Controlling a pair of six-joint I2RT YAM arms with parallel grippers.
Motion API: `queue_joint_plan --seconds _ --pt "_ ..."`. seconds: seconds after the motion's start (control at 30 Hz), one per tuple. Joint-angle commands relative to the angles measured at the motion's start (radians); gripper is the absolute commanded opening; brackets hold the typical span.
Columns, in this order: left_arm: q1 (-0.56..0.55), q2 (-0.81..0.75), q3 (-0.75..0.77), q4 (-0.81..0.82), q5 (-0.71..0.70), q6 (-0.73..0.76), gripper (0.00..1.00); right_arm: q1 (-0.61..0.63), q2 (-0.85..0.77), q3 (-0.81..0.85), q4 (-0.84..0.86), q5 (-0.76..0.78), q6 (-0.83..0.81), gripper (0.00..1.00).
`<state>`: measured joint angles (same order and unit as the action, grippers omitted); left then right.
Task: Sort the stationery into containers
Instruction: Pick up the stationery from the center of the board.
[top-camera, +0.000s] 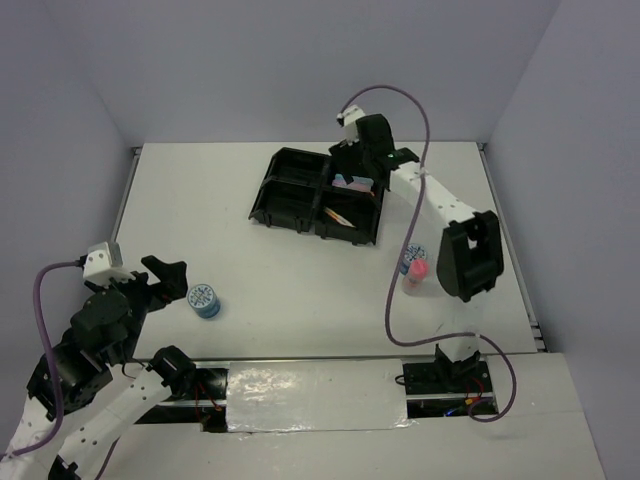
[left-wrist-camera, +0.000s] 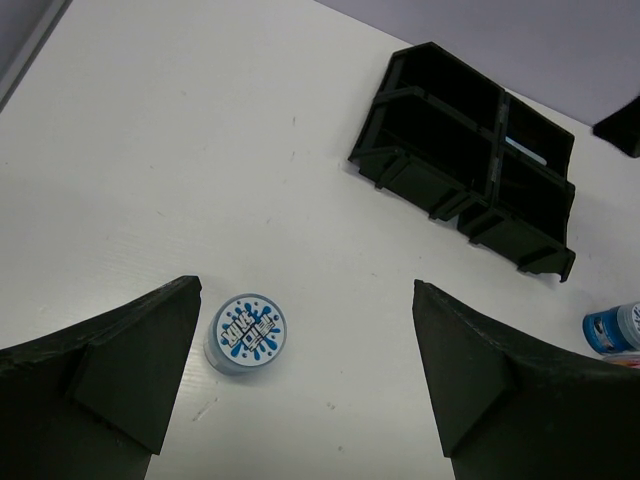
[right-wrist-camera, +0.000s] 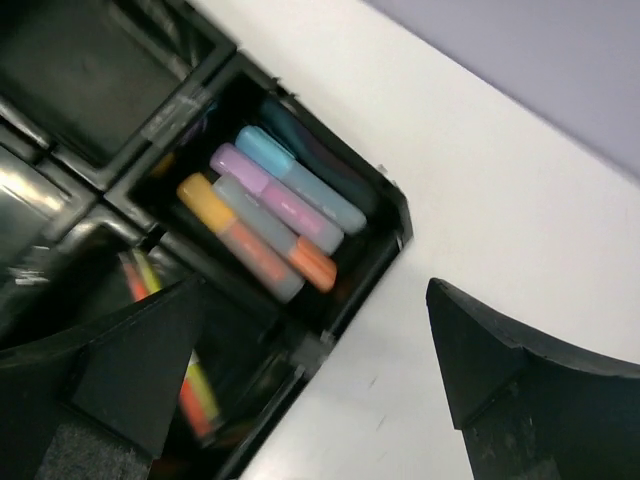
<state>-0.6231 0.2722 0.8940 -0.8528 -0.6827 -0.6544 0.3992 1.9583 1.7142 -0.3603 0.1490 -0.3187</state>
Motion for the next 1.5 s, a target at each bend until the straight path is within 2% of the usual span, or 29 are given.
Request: queue_joint_plan --seconds 0.0,0.07,0.17,0.2,0.3,0.4,0.43,0.53,0.8,1.1,1.23,1.4,1.47 --pt "0.000 0.013 0.002 0.031 -0.020 0.009 0.99 0.003 -0.281 -0.073 0.012 0.168 0.348 1.00" --pt "0.000 0.027 0.006 0.023 -0.025 0.002 0.99 0.001 -0.347 -0.157 -0.052 0.233 0.496 1.00" --pt "0.002 0.062 0.005 0.024 -0.015 0.009 0.99 0.001 -0.449 -0.258 -0.195 0.228 0.627 1.00" --pt "0.002 0.077 0.005 0.031 -0.006 0.013 0.99 0.003 -0.467 -0.280 -0.259 0.248 0.647 1.00" --pt "0.003 0.107 0.005 0.037 0.009 0.024 0.99 -0.009 -0.544 -0.425 -0.285 0.334 0.696 1.00" --pt "0.003 0.133 0.011 0.026 0.002 0.016 0.99 -0.069 -0.570 -0.586 -0.255 0.207 0.681 1.00" --pt "0.003 0.136 0.010 0.024 0.002 0.013 0.99 -0.074 -0.550 -0.600 -0.255 0.152 0.667 1.00" --pt "0.003 0.130 0.008 0.027 0.005 0.018 0.99 -0.083 -0.529 -0.625 -0.285 0.201 0.675 1.00" --pt "0.003 0.091 0.003 0.031 0.002 0.016 0.99 -0.123 -0.547 -0.705 -0.275 0.132 0.676 1.00" --pt "0.003 0.090 0.003 0.035 0.011 0.024 0.99 -0.123 -0.513 -0.734 -0.298 0.195 0.702 0.99" --pt "0.003 0.076 0.003 0.035 0.009 0.024 0.99 -0.123 -0.501 -0.742 -0.283 0.170 0.692 0.91" --pt "0.003 0.070 0.002 0.037 0.011 0.024 0.99 -0.123 -0.463 -0.752 -0.270 0.136 0.685 0.87" --pt "0.003 0.070 0.002 0.037 0.011 0.025 0.99 -0.123 -0.467 -0.762 -0.255 0.135 0.682 0.78"
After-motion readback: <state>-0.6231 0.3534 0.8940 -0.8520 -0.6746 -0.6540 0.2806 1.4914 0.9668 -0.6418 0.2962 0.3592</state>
